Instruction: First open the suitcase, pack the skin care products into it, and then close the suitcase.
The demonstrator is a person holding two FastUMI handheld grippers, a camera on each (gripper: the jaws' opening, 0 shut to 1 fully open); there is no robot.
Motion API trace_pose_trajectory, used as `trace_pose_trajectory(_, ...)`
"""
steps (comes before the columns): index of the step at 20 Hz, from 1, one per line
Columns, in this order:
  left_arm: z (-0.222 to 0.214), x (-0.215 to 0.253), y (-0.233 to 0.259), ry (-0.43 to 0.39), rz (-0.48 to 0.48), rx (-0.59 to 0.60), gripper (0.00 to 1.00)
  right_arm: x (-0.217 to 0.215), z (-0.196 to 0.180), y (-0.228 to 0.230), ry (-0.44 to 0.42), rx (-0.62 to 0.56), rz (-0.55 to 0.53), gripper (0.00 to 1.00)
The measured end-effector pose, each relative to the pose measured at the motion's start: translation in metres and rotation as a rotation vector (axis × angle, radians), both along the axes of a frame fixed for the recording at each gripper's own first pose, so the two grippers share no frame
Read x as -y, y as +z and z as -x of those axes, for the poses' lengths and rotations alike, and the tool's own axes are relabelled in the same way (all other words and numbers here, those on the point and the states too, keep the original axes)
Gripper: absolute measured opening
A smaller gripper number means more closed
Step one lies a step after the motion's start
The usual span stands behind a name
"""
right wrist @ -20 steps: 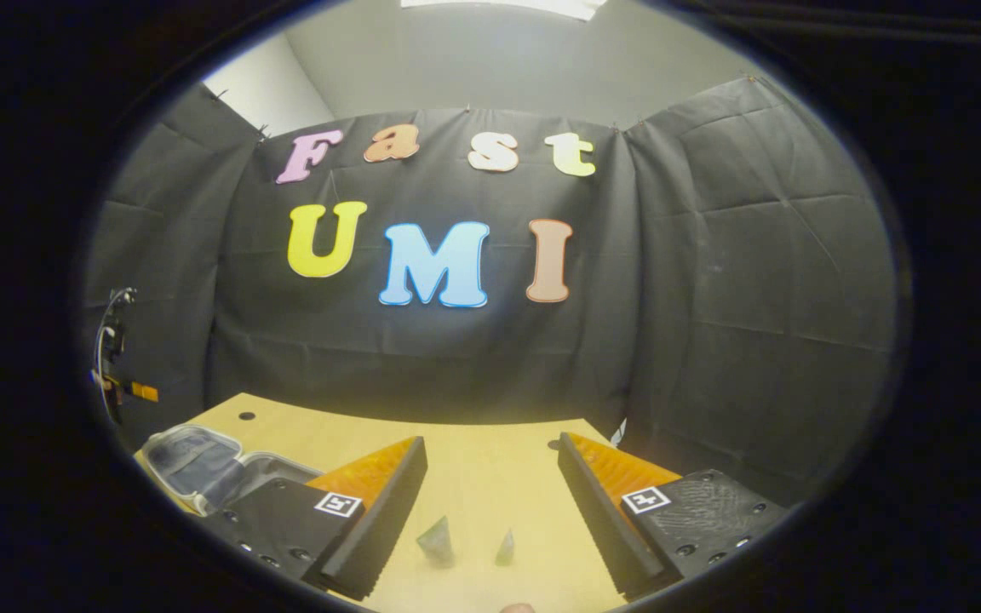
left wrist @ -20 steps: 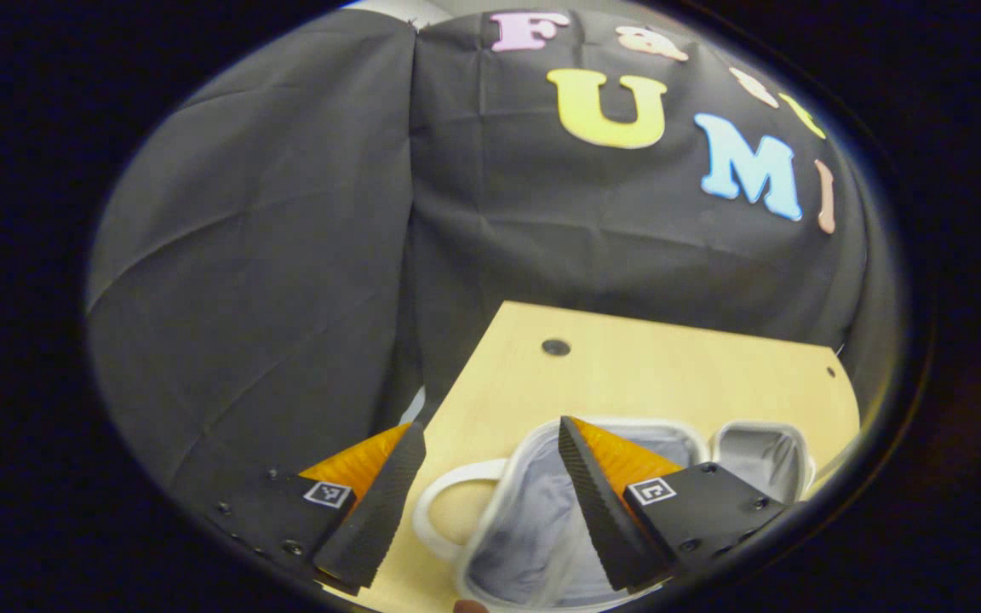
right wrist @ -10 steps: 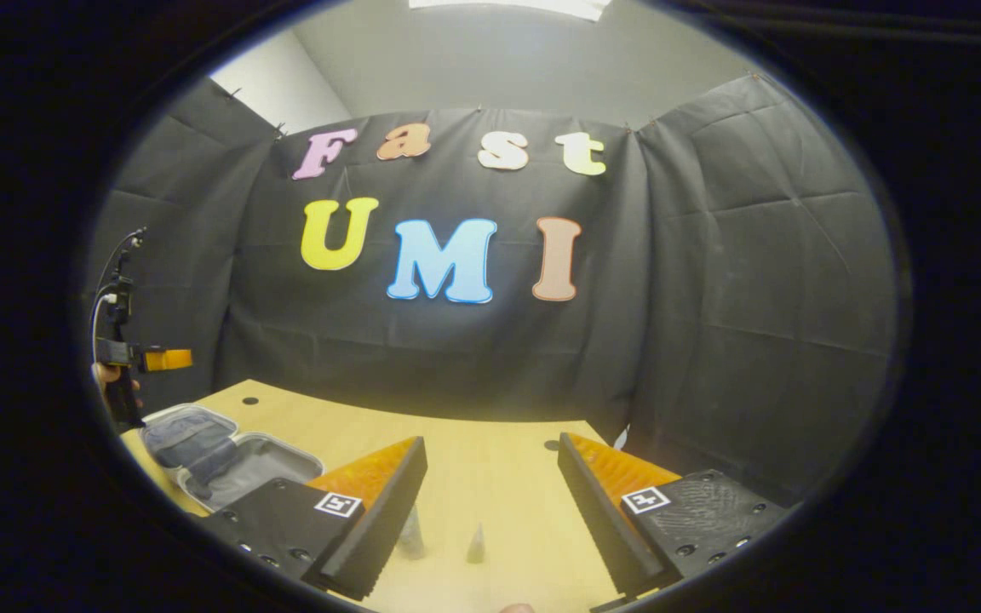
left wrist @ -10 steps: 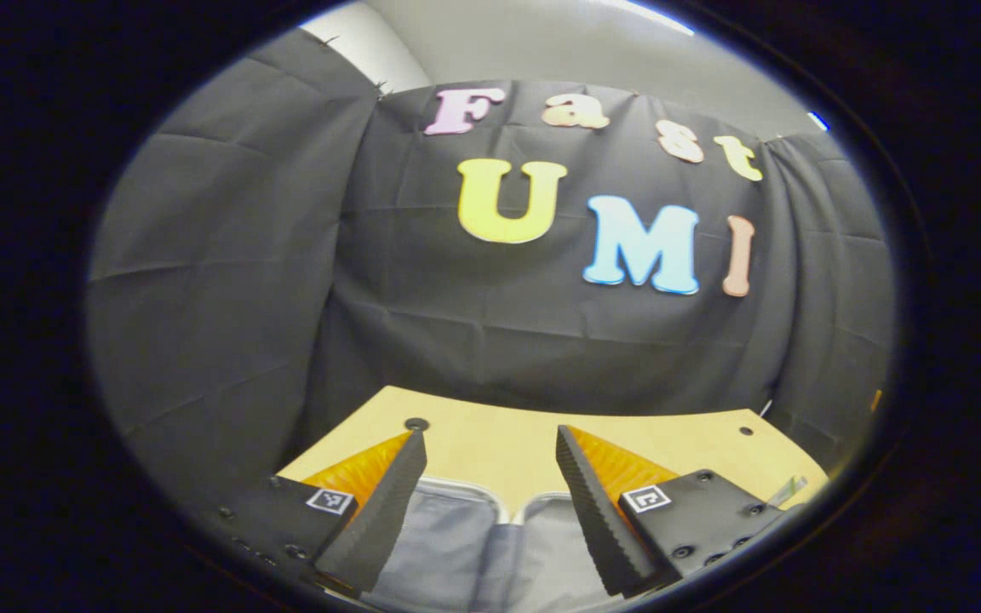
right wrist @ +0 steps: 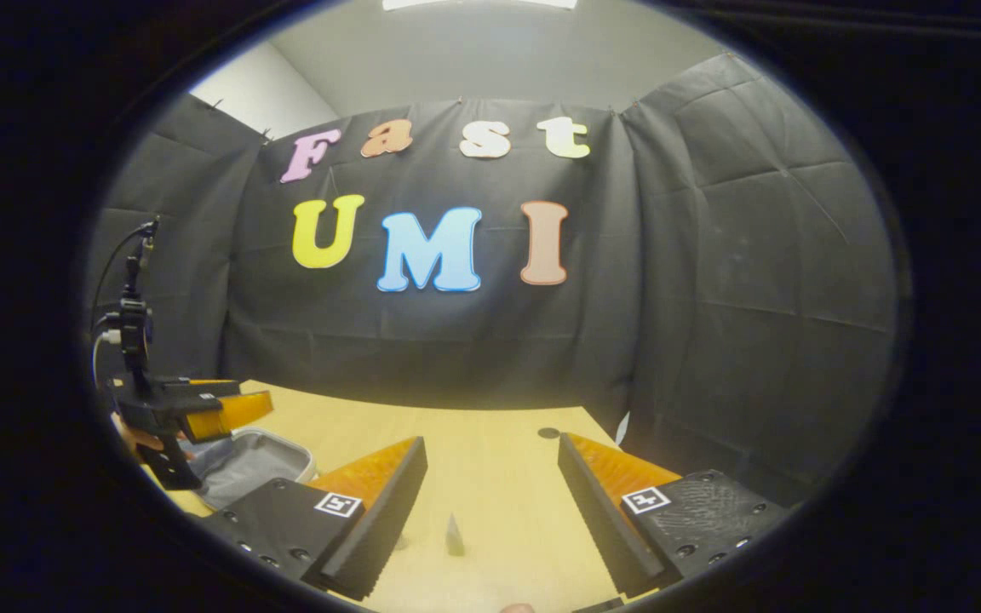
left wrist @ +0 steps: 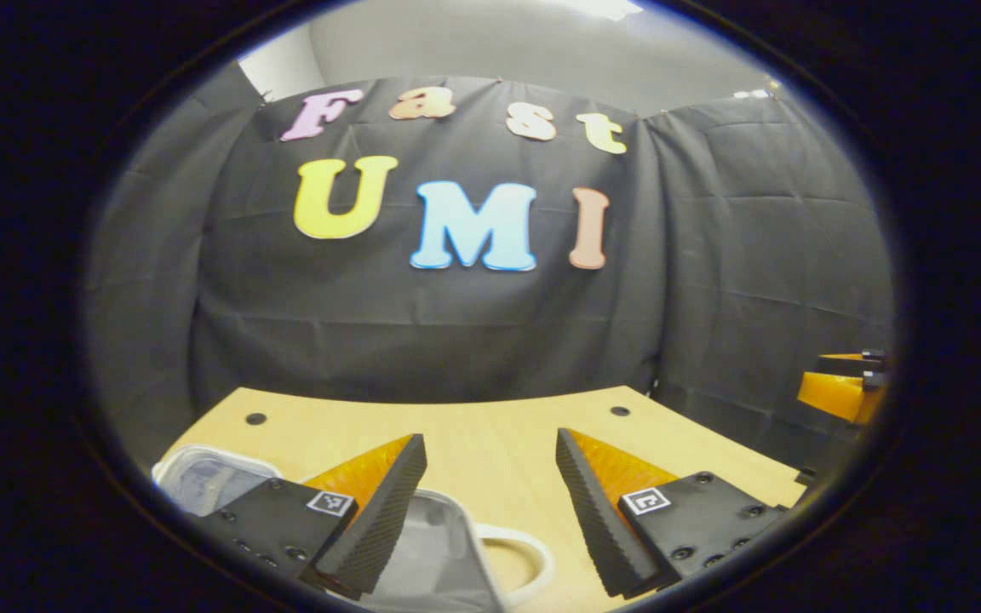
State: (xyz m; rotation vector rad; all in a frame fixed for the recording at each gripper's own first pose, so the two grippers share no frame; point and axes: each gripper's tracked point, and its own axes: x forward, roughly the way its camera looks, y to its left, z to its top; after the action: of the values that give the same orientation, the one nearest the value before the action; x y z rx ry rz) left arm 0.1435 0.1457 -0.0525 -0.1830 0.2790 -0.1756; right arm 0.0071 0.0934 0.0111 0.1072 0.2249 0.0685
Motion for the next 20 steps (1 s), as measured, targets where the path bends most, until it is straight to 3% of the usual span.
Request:
trace_pose_trajectory(6,-0.01,0.104,-0.035,-0.095,0.044,-0.016,0.98,0.03,0.0,-0.016,-0.006,-0.034,0.018,0.94)
trace_pose_trajectory(9,-0.007,0.144,-0.08,-0.128,0.023,-0.045,0.98,0.037,-0.003,-0.024,0.011,-0.048,0.006,0.94)
trace_pose_trajectory(16,0.008,0.178,-0.204,-0.122,-0.009,-0.25,0.97,0.043,-0.017,-0.056,0.086,-0.092,0.016,0.94)
trace_pose_trajectory(18,0.008,0.179,-0.22,-0.111,-0.015,-0.281,0.87,0.041,-0.021,-0.063,0.103,-0.101,0.006,0.94)
trace_pose_trajectory(20,0.007,0.173,-0.233,-0.086,-0.053,-0.333,0.68,0.033,-0.025,-0.071,0.126,-0.115,0.0,0.94)
